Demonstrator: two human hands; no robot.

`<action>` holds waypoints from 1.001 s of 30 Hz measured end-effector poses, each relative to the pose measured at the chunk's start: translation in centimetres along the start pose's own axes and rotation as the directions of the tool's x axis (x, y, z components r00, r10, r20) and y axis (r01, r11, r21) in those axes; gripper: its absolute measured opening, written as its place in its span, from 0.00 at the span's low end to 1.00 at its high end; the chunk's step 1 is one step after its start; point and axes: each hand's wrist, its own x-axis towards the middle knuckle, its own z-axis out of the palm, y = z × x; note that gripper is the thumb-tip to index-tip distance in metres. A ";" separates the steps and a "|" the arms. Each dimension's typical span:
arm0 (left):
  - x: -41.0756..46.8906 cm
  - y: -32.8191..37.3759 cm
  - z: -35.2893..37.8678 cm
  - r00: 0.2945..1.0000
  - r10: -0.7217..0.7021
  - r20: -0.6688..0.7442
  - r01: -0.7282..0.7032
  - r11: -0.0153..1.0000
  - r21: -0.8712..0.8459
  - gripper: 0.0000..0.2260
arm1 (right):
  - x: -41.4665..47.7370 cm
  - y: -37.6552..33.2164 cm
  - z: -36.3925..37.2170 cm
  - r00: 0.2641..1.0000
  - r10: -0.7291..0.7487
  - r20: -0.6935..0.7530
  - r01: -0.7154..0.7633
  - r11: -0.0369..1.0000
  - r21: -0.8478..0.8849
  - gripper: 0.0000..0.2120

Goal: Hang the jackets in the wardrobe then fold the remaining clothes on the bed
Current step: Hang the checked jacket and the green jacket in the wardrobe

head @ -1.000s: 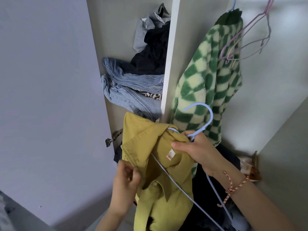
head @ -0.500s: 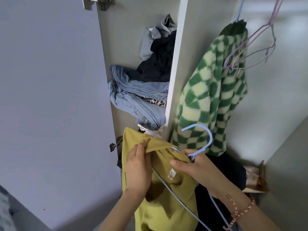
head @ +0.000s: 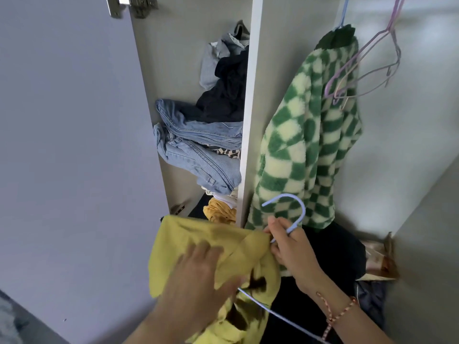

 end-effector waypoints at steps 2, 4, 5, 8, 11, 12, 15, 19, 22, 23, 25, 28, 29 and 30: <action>1.0 -1.1 0.1 0.990 0.083 -0.112 -0.083 0.997 0.005 0.30 | -0.2 -0.5 0.3 0.993 -0.069 0.097 0.071 0.997 -0.012 0.17; 2.7 -1.6 0.0 0.985 0.170 -0.003 -0.170 0.982 -0.082 0.33 | -0.6 -0.6 1.2 0.976 -0.129 0.174 0.142 0.988 -0.066 0.18; 3.1 -1.7 0.0 0.982 0.179 0.067 -0.167 0.973 -0.157 0.34 | -0.7 -0.7 1.7 0.968 -0.154 0.198 0.176 0.979 -0.099 0.17; 2.9 -3.6 0.3 0.987 0.139 0.084 -0.121 0.975 -0.188 0.33 | -0.9 -1.3 1.5 0.939 -0.290 0.185 0.322 0.931 -0.173 0.13; 2.2 -5.5 -1.3 0.998 -0.050 0.044 0.064 0.902 -0.427 0.26 | -1.0 -0.2 -0.7 0.762 -0.600 -0.246 0.534 0.796 -0.287 0.09; 2.1 -6.0 -2.0 0.995 -0.102 0.008 0.093 0.869 -0.485 0.23 | -1.6 0.9 -1.0 0.690 -0.600 -0.405 0.558 0.797 -0.230 0.07; 1.5 -6.6 -3.9 0.972 -0.236 -0.012 0.188 0.802 -0.567 0.21 | -2.9 6.1 0.8 0.787 -0.415 -0.456 0.390 0.908 -0.154 0.17; 0.9 -5.6 -6.5 0.980 -0.193 0.041 0.174 0.747 -0.641 0.33 | -1.8 9.7 6.1 0.989 -0.104 0.108 0.127 0.965 -0.230 0.32; 0.2 -5.0 -7.4 0.988 -0.104 0.110 0.151 0.721 -0.676 0.34 | 0.9 9.6 10.4 0.970 -0.143 0.196 0.210 0.900 -0.382 0.34; 0.0 -4.9 -7.6 0.990 -0.067 0.124 0.134 0.714 -0.687 0.32 | 1.5 9.4 11.3 0.964 -0.096 0.248 0.210 0.848 -0.486 0.25; -0.5 -5.0 -8.1 0.989 -0.035 0.146 0.127 0.713 -0.690 0.32 | 1.9 9.4 11.7 0.939 -0.074 0.335 0.285 0.711 -0.643 0.12; -1.2 -6.6 -8.9 0.980 -0.098 0.176 0.190 0.738 -0.648 0.35 | 2.7 10.9 9.0 0.967 -0.066 0.244 0.199 0.796 -0.572 0.12; -1.5 -7.6 -9.1 0.974 -0.121 0.192 0.215 0.760 -0.613 0.36 | 3.1 11.3 7.6 0.974 -0.063 0.216 0.175 0.817 -0.550 0.14; -1.9 -8.7 -9.2 0.967 -0.142 0.212 0.240 0.786 -0.570 0.36 | 3.7 11.3 6.0 0.976 -0.045 0.215 0.161 0.815 -0.557 0.15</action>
